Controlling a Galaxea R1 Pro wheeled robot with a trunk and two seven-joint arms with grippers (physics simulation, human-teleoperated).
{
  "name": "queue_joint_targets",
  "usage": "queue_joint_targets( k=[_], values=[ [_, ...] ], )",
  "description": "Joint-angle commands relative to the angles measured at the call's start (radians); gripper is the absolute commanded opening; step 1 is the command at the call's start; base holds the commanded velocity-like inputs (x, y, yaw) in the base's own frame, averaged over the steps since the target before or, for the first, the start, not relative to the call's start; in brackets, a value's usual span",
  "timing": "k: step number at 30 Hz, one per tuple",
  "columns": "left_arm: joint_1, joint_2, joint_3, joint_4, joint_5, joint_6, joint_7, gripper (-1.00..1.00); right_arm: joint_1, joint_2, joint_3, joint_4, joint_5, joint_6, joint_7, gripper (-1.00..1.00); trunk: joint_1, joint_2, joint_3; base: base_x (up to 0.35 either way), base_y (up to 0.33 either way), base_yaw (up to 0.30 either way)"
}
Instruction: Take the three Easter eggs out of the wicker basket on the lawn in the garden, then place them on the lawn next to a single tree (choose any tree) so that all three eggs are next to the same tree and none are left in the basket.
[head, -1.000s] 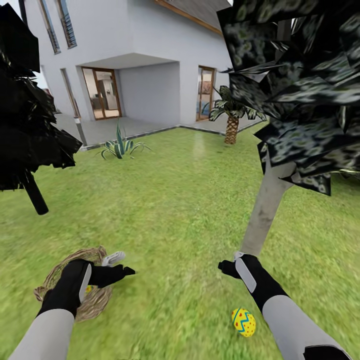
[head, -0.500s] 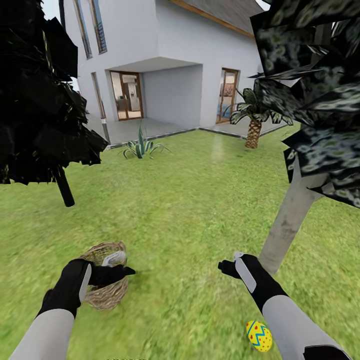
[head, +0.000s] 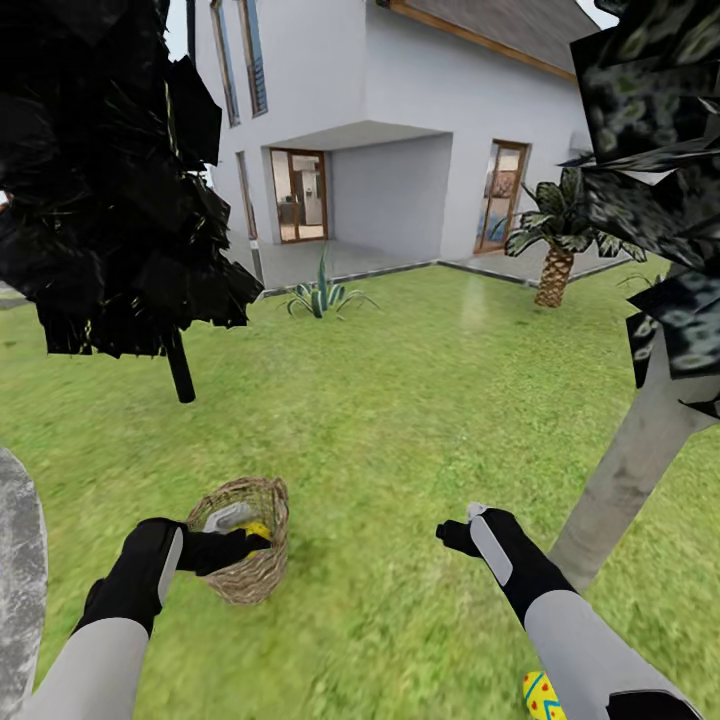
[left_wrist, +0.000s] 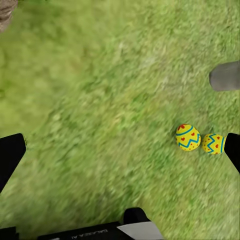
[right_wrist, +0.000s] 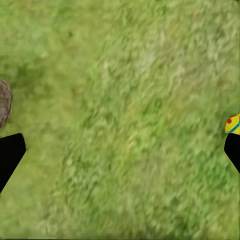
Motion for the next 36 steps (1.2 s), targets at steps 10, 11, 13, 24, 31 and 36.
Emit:
queue_joint_targets(
  k=[10, 11, 13, 24, 31, 36],
  values=[
    [-0.001, 0.002, 0.004, -0.001, -0.01, 0.003, -0.012, 1.0, -0.001, -0.001, 0.004, -0.001, -0.011, 0.002, -0.009, 1.0, -0.015, 0.027, 0.018, 0.0, 0.0, 0.262],
    [-0.001, 0.003, 0.005, -0.001, -0.01, 0.004, -0.012, 1.0, 0.0, -0.001, 0.004, -0.001, -0.011, 0.002, -0.009, 1.0, -0.015, 0.027, 0.019, 0.0, 0.0, 0.262],
    [-0.001, 0.004, 0.005, -0.001, -0.01, 0.004, -0.013, 1.0, -0.001, -0.001, 0.004, -0.001, -0.01, 0.002, -0.009, 1.0, -0.015, 0.027, 0.02, 0.0, 0.0, 0.263],
    [-0.001, 0.008, 0.009, -0.001, -0.008, 0.006, -0.015, 1.0, 0.0, -0.001, 0.005, -0.001, -0.009, 0.001, -0.009, 1.0, -0.015, 0.027, 0.027, 0.0, 0.0, 0.263],
    [-0.001, 0.01, 0.011, -0.002, -0.008, 0.002, -0.02, 1.0, 0.0, -0.001, 0.005, -0.001, -0.008, 0.001, -0.009, 1.0, -0.015, 0.027, 0.032, 0.0, 0.0, 0.262],
    [-0.001, 0.011, 0.012, -0.002, -0.007, 0.002, -0.02, 1.0, 0.0, -0.001, 0.004, -0.001, -0.007, 0.0, -0.009, 1.0, -0.015, 0.027, 0.035, 0.0, 0.0, 0.262]
  ],
)
